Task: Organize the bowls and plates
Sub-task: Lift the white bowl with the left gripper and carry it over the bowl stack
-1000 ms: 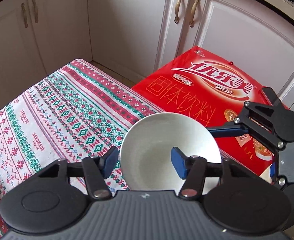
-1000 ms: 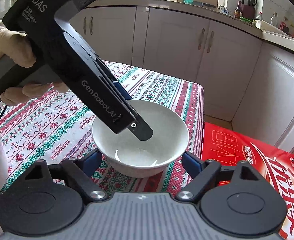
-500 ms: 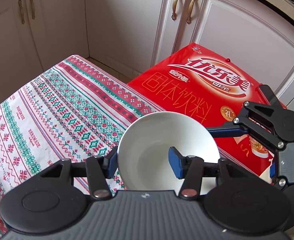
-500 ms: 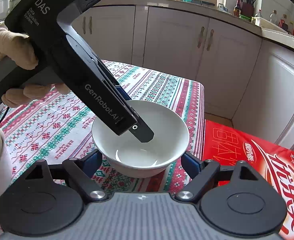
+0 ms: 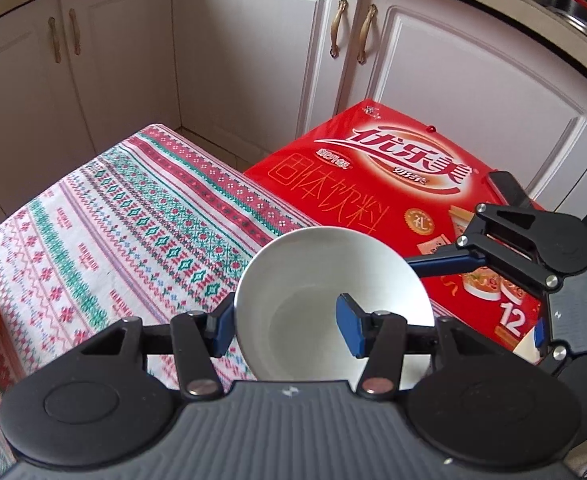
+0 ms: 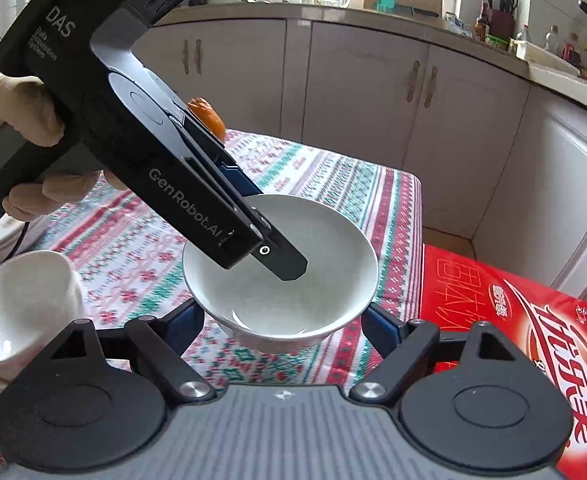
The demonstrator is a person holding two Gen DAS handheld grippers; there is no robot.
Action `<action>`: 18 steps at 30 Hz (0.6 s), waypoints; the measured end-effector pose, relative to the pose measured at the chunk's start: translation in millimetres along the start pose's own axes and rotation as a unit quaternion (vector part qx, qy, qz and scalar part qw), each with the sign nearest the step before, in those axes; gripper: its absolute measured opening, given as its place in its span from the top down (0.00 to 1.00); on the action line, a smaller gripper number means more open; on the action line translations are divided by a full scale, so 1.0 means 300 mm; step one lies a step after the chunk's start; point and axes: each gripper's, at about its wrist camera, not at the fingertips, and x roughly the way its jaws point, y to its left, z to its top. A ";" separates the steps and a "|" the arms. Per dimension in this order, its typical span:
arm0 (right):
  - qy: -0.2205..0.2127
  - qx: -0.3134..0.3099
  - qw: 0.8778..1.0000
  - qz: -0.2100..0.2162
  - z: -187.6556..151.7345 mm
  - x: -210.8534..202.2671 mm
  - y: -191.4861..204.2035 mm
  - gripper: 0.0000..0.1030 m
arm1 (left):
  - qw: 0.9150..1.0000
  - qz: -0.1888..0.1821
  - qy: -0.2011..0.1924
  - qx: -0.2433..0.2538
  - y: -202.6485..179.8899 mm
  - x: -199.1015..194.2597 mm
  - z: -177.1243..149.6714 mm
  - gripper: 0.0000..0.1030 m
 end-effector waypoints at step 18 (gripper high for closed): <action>-0.021 -0.024 0.999 0.034 0.009 -0.202 0.188 0.14 | 0.998 0.038 -0.042 -0.011 -0.098 -0.274 -0.154 0.50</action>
